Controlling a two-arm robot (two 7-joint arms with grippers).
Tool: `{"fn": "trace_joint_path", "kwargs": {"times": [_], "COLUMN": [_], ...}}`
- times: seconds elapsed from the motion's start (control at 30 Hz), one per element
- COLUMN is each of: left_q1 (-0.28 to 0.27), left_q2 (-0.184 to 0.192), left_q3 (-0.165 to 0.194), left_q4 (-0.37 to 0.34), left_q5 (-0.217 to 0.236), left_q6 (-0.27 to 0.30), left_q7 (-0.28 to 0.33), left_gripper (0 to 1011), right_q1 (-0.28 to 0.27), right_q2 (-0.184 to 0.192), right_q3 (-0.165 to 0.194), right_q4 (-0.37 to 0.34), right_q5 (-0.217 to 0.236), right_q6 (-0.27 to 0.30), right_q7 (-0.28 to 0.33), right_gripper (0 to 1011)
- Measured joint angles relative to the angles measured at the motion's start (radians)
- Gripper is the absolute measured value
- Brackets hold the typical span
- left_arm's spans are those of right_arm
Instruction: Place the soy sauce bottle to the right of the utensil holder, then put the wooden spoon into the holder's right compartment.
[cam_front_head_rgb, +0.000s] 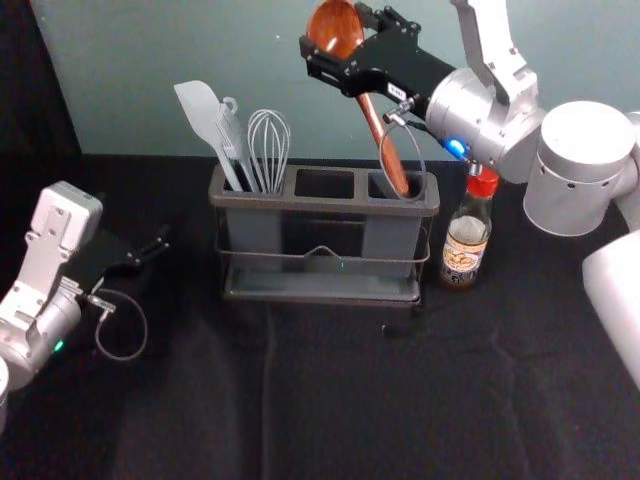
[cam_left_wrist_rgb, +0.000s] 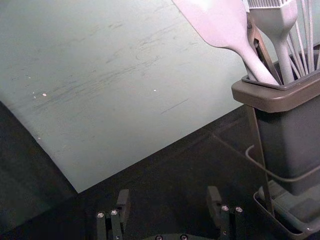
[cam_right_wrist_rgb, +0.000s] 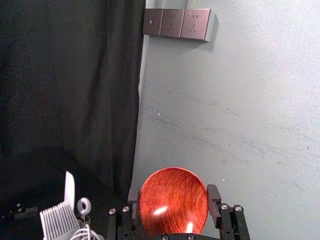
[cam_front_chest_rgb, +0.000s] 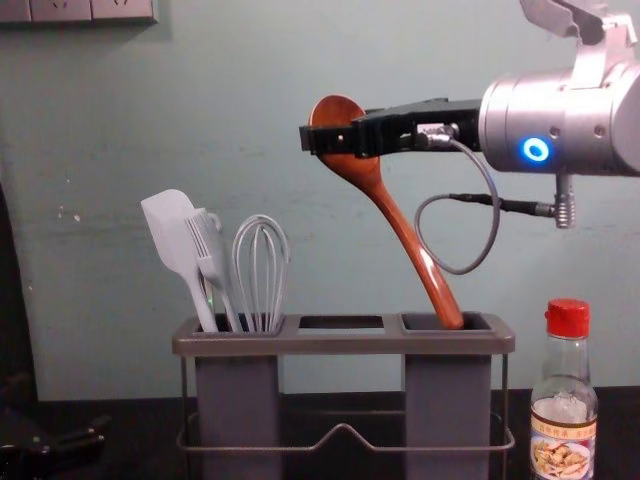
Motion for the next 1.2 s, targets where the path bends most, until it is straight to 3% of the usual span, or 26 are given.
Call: {"fn": "trace_joint_path", "kwargs": {"times": [0.57,1.2], "left_q1": [0.000,0.000], "left_q2": [0.000,0.000], "left_q3": [0.000,0.000], "left_q4": [0.000,0.000], "left_q5": [0.000,0.000], "left_q6": [0.000,0.000], "left_q7": [0.000,0.000], "left_gripper": [1005,1005], "right_q1": [-0.082,-0.243], "right_q2": [0.046,0.155], "right_q3": [0.016,0.065], "right_q4": [-0.054,-0.269], "right_q5": [0.041,0.079], "right_q6": [0.024,0.115], "right_q7": [-0.009,-0.032], "right_gripper": [835,835]}}
